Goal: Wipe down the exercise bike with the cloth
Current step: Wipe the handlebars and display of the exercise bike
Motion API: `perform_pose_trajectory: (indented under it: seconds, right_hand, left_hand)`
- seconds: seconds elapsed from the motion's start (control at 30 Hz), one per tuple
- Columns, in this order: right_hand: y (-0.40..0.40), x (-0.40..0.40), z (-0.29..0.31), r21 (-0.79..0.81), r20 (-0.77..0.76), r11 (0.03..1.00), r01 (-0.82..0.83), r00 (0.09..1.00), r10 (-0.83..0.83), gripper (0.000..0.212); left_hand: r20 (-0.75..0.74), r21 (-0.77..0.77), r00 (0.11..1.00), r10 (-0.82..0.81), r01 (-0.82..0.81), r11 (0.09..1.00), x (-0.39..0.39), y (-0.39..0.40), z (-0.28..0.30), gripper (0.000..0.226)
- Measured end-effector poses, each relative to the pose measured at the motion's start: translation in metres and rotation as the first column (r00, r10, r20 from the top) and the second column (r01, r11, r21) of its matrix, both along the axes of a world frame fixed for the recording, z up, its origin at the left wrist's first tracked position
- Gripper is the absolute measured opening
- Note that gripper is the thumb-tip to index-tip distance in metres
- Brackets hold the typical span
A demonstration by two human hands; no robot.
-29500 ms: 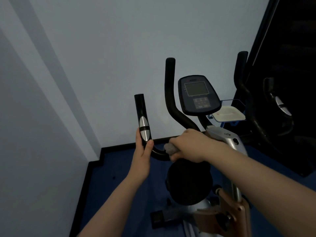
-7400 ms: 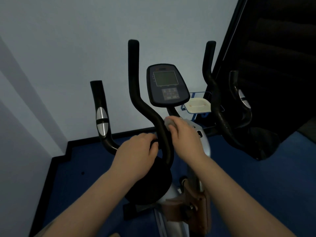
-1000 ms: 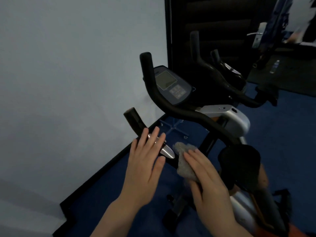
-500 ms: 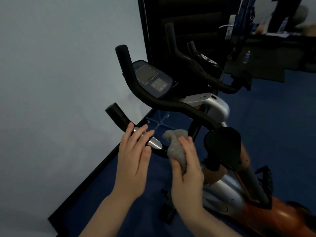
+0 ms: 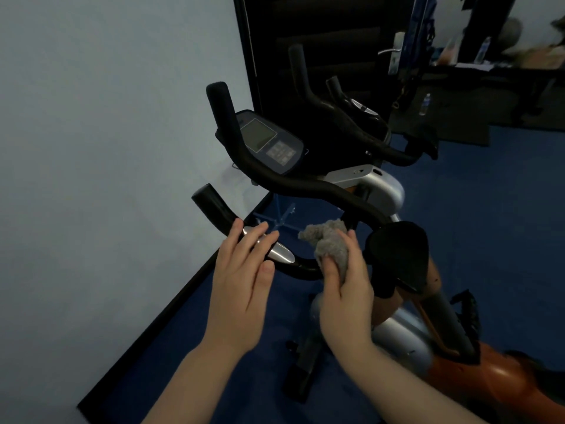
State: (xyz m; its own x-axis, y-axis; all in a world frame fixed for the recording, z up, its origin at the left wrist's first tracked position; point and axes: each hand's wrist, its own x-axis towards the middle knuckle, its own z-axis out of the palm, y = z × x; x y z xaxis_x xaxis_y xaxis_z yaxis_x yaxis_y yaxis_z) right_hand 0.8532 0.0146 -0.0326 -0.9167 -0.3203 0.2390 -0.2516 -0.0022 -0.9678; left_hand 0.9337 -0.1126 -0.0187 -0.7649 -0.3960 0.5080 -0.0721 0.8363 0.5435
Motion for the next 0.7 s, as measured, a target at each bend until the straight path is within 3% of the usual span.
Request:
perform_pose_trajectory:
  seconds: [0.07,0.17,0.27,0.4,0.5,0.7]
  right_hand:
    - [0.0,0.013,-0.002,0.088,-0.046,0.996,-0.015,0.999,0.019,0.042]
    - [-0.008,0.02,0.0,0.229,-0.273,0.973,-0.005,0.959,0.07,0.047]
    - [-0.021,0.005,0.025,0.336,-0.275,0.94,-0.055,0.949,0.154,0.054]
    - [-0.015,-0.003,0.032,0.52,-0.397,0.847,-0.114,0.845,0.358,0.058]
    - [-0.024,-0.003,0.036,0.561,-0.486,0.827,-0.028,0.798,0.356,0.062]
    - [-0.073,-0.007,0.054,0.65,-0.503,0.76,0.017,0.76,0.413,0.069]
  left_hand:
    - [-0.002,0.016,1.0,-0.018,0.018,1.0,0.003,-0.001,0.001,0.046]
    - [-0.065,0.057,0.998,-0.027,0.03,0.998,0.007,-0.008,0.011,0.042]
    - [-0.172,0.06,0.984,0.052,-0.042,0.997,0.011,-0.019,0.023,0.038]
    - [-0.225,0.016,0.963,0.148,-0.149,0.989,0.011,-0.034,0.033,0.041]
    - [-0.196,0.129,0.971,0.135,-0.111,0.985,0.005,-0.043,0.039,0.046]
    - [-0.255,0.268,0.958,0.133,-0.062,0.961,0.007,-0.047,0.042,0.041]
